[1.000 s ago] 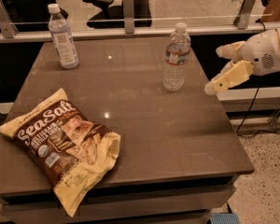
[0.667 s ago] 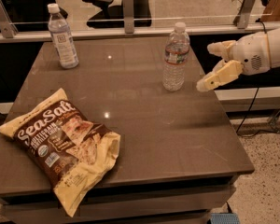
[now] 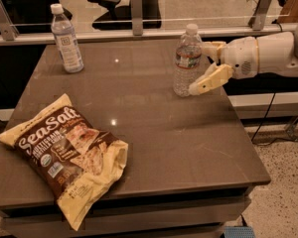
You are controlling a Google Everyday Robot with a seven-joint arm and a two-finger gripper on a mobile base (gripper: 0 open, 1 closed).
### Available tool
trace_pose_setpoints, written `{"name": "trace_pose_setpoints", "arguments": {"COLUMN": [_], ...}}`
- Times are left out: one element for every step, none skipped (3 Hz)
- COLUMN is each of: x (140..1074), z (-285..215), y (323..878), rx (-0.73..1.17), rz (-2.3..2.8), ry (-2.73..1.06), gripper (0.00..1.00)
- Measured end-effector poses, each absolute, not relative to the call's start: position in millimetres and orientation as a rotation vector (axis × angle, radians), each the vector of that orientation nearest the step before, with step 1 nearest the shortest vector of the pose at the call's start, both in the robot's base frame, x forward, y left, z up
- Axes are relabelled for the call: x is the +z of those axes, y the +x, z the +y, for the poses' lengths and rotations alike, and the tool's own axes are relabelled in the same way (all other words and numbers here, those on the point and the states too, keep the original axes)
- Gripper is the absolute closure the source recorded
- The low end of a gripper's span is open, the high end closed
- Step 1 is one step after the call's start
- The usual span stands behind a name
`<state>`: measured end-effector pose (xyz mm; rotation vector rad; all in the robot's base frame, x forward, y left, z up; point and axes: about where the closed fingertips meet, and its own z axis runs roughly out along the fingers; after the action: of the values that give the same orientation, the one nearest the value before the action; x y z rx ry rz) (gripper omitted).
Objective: Knock water bottle over
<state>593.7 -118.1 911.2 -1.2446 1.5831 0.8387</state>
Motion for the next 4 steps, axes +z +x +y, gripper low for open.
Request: {"name": "trace_pose_setpoints", "arguments": {"x": [911.0, 913.6, 913.2, 911.1], "z": [-84.8, -57.5, -40.1, -34.8], "y": [585.8, 572.5, 563.7, 564.7], "rx": [0.910, 0.967, 1.002, 0.997], "rz": [1.496, 1.428, 1.392, 1.386], "ry": [-1.284, -1.309, -1.321, -1.337], "gripper": [0.00, 0.00, 0.00, 0.00]}}
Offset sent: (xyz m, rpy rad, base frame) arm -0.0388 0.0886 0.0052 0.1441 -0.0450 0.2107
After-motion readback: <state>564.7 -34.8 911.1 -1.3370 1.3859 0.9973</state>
